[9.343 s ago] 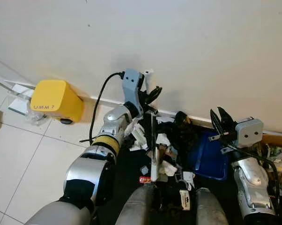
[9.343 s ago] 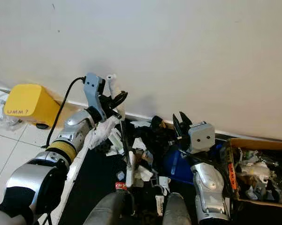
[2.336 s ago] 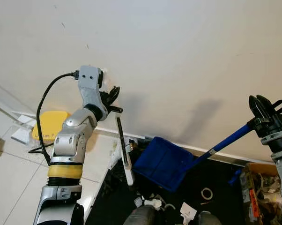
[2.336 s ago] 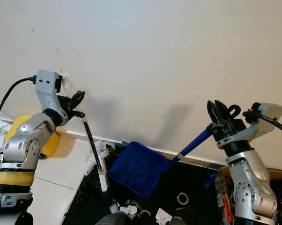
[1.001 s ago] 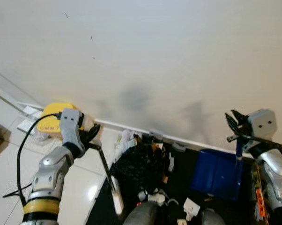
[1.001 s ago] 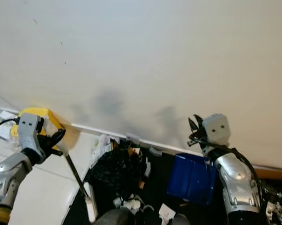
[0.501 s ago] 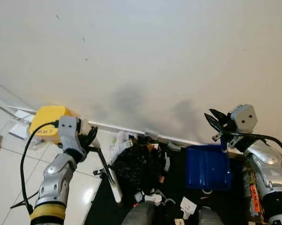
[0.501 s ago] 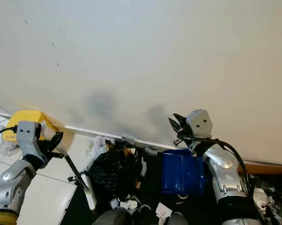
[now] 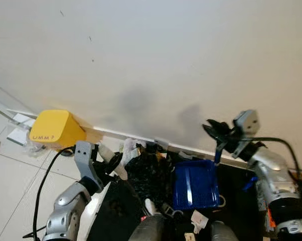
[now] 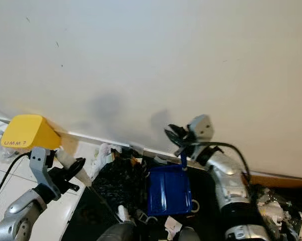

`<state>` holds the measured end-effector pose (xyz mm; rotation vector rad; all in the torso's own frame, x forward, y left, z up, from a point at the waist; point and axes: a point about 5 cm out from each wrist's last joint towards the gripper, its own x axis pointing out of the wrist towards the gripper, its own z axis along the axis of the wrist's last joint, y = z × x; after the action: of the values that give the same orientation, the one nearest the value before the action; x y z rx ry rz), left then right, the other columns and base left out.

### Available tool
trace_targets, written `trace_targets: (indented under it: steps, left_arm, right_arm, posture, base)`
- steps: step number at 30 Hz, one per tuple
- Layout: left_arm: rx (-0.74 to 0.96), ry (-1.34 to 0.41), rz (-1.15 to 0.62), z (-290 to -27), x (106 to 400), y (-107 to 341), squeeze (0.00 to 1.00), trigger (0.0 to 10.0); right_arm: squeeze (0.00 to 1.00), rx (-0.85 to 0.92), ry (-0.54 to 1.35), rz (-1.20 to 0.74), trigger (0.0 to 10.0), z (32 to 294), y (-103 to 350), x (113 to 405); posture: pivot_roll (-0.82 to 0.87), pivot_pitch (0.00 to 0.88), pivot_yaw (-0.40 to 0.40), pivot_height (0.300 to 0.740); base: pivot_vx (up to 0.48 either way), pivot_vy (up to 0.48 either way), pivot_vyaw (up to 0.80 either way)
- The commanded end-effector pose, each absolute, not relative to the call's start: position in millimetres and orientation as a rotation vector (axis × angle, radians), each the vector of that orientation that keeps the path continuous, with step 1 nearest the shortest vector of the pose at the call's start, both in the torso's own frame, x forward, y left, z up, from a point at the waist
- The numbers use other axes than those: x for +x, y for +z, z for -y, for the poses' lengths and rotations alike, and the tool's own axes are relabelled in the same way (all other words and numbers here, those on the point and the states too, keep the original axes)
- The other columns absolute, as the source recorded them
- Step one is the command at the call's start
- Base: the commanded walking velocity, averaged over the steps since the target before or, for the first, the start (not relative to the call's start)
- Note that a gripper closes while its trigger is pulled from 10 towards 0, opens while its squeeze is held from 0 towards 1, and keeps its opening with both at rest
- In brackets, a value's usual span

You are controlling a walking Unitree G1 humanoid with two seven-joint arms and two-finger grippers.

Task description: Sweep floor

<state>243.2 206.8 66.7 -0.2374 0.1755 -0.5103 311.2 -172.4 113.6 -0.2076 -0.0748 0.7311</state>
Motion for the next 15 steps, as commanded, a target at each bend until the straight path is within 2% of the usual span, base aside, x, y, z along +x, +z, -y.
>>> trace_targets:
  steps: [1, 8, 12, 15]
  left_arm:
    - [-0.242, -0.528, -0.209, -216.1, 233.0, 63.6, 0.0, 10.0]
    - [-0.152, -0.497, -0.211, -244.3, 230.4, 72.6, 0.0, 10.0]
    - [-0.089, -0.461, -0.204, -264.4, 231.7, 78.8, 0.0, 10.0]
    - [-0.069, -0.433, -0.203, -271.8, 234.8, 78.4, 0.0, 10.0]
  right_arm:
    - [0.0, -0.193, 0.761, 0.01, 10.0, 171.4, 101.2, 306.5]
    - [0.0, -0.212, 0.731, 0.024, 10.0, 197.5, 115.8, 309.6]
    - [0.0, -0.308, 0.768, -0.028, 10.0, 213.8, 115.4, 304.6]
    - [0.0, -0.285, 0.775, -0.053, 10.0, 211.5, 106.1, 301.9]
  posture:
    - [0.12, 0.2, 0.139, 0.74]
    - [0.13, 0.206, 0.143, 0.74]
    - [0.13, 0.212, 0.144, 0.74]
    - [0.13, 0.218, 0.143, 0.74]
  base:
    - [0.0, 0.0, 0.0]
    - [0.0, 0.0, 0.0]
    - [0.0, 0.0, 0.0]
    - [0.0, 0.0, 0.0]
